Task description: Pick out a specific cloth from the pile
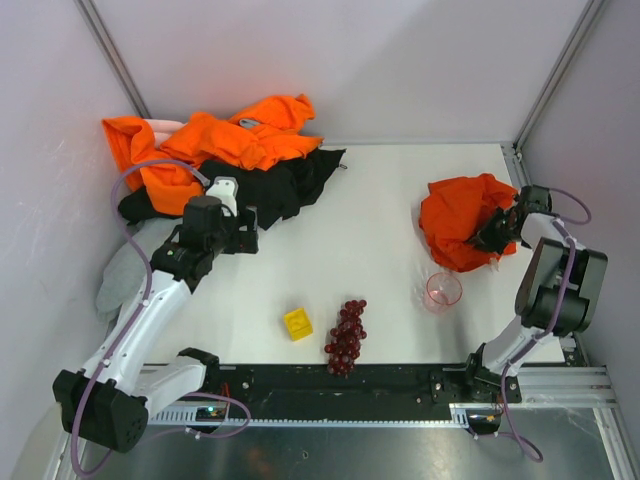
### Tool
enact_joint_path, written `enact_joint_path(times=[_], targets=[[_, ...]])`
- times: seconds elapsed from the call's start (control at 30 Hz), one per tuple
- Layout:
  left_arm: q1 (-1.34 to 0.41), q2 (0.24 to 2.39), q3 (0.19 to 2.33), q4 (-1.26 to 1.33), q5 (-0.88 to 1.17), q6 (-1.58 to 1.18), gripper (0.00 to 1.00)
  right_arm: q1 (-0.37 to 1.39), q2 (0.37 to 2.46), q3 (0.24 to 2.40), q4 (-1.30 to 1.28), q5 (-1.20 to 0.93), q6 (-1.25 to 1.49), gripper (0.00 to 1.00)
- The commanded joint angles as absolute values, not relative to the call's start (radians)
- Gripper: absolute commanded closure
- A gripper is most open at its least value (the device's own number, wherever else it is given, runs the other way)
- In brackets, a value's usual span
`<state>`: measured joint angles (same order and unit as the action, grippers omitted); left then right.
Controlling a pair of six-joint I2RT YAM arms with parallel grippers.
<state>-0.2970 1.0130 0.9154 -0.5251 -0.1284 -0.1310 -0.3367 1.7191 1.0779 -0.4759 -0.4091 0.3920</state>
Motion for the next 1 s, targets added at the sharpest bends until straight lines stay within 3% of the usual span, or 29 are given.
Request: enact_joint_path(times=[0.0,0.17,0.27,0.33,0.6,0.97], targets=[[-0.302,0.983,0.911,-0.493,-0.145,-0.128,0.00,-0.317,1.560,1.052,-0.503,-0.364,0.362,0.74],[-0.302,0.978,0.911,-0.494,-0.145,-0.128,0.00,-0.304,1.412,1.030,-0.539,-0.336,0.357,0.44],[-0.302,0.975,0.908,-0.493,-0.149,-0.127,0.00,-0.287,1.322,1.027,-0.560,-0.310,0.351,0.12],[-0.303,0.971,0.908,-0.493,-0.149,-0.127,0.01,-0.277,1.256,1.026,-0.568,-0.304,0.350,0.04],[-0.303,0.967,0.906,-0.492,-0.142,-0.124,0.00,-0.207,1.173,1.027,-0.559,-0.331,0.376,0.01],[-0.302,0.967,0.901,-0.476,-0.082,-0.120,0.01,-0.063,1.207,1.026,-0.584,-0.155,0.354,0.01]])
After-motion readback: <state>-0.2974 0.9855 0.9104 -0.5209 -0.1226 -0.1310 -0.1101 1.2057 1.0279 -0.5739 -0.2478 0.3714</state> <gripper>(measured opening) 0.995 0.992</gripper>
